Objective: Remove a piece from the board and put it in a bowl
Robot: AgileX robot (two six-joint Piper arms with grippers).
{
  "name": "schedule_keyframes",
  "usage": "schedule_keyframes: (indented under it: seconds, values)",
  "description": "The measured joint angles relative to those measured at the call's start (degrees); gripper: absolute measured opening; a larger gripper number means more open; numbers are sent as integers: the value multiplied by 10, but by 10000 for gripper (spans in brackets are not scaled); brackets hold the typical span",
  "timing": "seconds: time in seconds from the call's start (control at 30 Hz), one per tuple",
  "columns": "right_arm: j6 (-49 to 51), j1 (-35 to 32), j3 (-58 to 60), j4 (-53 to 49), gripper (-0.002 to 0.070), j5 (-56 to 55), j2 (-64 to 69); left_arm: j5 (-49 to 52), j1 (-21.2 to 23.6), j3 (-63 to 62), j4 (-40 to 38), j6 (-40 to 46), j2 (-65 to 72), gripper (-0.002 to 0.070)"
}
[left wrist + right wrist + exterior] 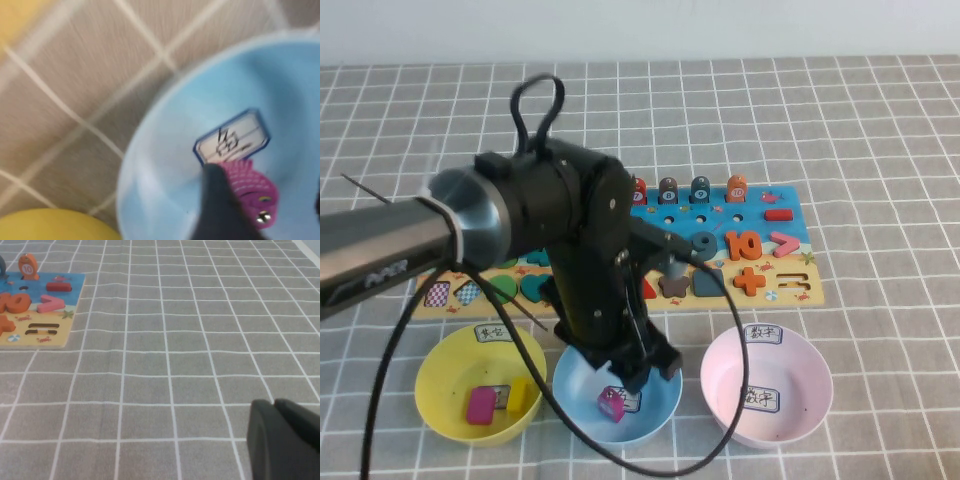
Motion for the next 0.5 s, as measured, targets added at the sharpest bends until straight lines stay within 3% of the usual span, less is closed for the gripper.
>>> schedule_keyframes:
  seconds: [0.17,0.23,0.5]
  values:
    - [0,0,0,0,-18,0,0,-9,0,-15,31,-2,-48,118]
    - [0,0,0,0,-18,0,0,-13,0,-15,52,-10,-72,53]
    - [0,0,0,0,-18,0,0,-66,0,53,111,-69,-207,0]
